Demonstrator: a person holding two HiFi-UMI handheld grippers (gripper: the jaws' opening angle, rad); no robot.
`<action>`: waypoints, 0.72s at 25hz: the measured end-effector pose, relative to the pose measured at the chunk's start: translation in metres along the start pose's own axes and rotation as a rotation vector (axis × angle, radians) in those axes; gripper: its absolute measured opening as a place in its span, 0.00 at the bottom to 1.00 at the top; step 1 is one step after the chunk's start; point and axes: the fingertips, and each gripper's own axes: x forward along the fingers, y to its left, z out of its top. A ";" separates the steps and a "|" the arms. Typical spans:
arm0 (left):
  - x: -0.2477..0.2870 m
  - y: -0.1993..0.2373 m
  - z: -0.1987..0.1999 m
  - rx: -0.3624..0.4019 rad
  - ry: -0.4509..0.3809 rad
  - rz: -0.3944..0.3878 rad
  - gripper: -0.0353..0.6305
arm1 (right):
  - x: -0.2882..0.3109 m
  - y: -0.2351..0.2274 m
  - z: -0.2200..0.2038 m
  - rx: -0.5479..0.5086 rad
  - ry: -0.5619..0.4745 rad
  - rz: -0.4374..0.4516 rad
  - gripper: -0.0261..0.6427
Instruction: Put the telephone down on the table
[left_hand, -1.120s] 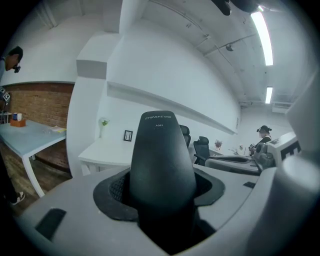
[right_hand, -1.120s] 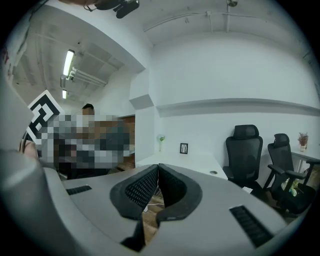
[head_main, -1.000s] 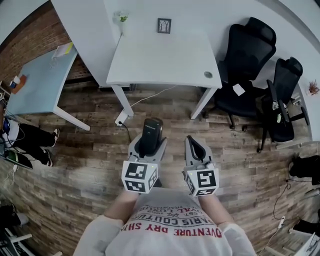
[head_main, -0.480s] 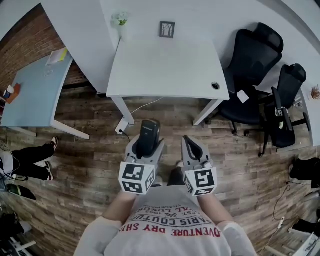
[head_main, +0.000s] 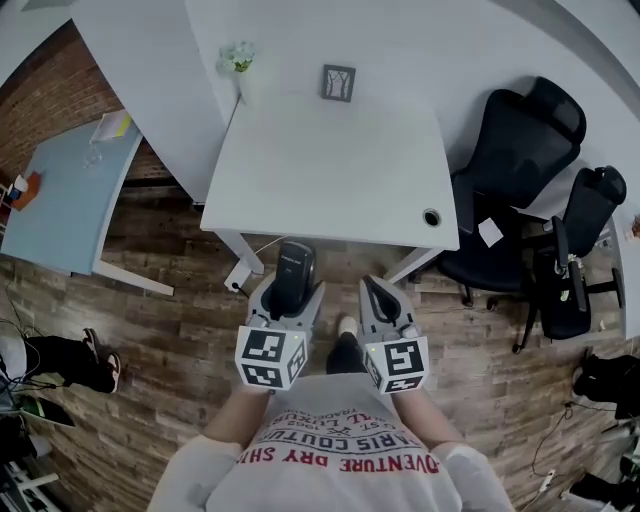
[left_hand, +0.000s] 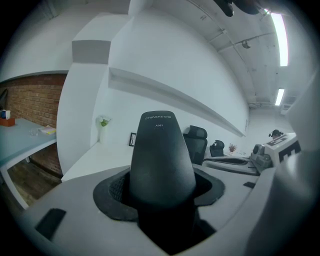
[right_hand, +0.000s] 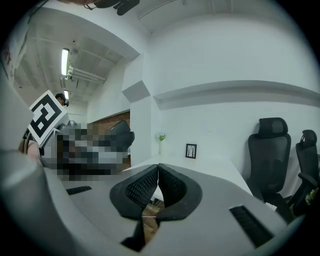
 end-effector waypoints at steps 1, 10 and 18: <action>0.013 0.001 0.006 -0.003 -0.002 0.009 0.48 | 0.010 -0.010 0.002 0.003 0.000 0.012 0.08; 0.119 -0.008 0.052 0.001 -0.013 0.077 0.48 | 0.076 -0.111 0.017 0.010 0.000 0.082 0.08; 0.175 -0.002 0.067 0.012 0.006 0.109 0.48 | 0.119 -0.164 0.012 0.044 0.022 0.098 0.08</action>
